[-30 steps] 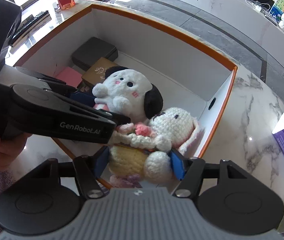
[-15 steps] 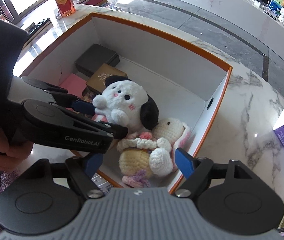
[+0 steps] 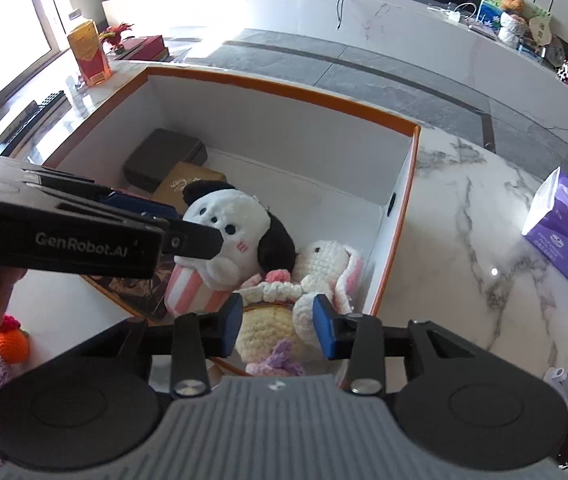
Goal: Organize objects
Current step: 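Lower the dog plush into the box while the right tool lowers the bunny beside it, then open both tools and withdraw them toward the raccoon plush and yellow cap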
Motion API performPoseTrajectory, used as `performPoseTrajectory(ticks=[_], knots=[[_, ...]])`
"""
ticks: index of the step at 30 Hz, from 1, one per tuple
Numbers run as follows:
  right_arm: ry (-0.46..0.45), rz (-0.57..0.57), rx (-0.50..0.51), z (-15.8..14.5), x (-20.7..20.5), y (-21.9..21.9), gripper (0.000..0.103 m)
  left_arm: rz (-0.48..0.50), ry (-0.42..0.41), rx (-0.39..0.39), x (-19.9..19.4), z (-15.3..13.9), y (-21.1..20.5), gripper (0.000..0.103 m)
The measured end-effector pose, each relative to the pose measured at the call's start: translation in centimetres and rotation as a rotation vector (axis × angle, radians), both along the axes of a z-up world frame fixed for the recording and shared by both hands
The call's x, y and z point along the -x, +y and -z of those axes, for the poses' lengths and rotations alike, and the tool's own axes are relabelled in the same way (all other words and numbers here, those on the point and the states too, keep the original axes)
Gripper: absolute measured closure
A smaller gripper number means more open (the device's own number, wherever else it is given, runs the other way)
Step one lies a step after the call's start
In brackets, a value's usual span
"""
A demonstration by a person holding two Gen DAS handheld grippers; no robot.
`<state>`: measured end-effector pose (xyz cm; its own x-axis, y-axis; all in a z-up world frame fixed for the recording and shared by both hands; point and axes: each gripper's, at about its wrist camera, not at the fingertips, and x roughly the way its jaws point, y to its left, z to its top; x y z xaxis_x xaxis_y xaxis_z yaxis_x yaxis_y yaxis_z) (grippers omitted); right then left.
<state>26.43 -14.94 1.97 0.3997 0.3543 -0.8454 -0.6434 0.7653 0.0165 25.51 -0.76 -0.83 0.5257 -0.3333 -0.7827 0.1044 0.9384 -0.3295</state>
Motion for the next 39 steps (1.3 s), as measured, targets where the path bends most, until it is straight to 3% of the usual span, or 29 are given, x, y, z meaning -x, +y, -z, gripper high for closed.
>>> performPoseTrajectory(ticks=[3,6,12,18,27,33,39], knots=[[-0.021,0.011,0.002,0.3,-0.1,0.5,0.065,-0.008,0.03,-0.012,-0.9,0.8,-0.5,0.072],[-0.018,0.011,0.022,0.6,-0.3,1.0,0.065,-0.012,0.047,-0.038,-0.9,1.9,-0.8,0.076],[0.001,0.015,0.04,1.1,-0.2,1.0,0.065,-0.006,0.042,-0.056,-0.6,2.1,-0.9,0.076],[-0.037,0.026,0.02,0.4,0.8,0.9,0.065,-0.006,0.012,-0.044,0.1,1.5,-0.7,0.076],[-0.195,0.056,-0.055,-3.6,5.4,-0.9,0.058,0.016,-0.137,-0.053,4.8,-2.8,-0.6,0.069],[-0.19,0.098,-0.142,-4.7,8.7,-3.5,0.055,0.047,-0.179,-0.047,8.6,-4.0,-1.2,0.069],[-0.146,0.17,-0.168,-3.1,11.3,-6.7,0.054,0.076,-0.171,-0.054,11.6,-2.8,-2.2,0.068]])
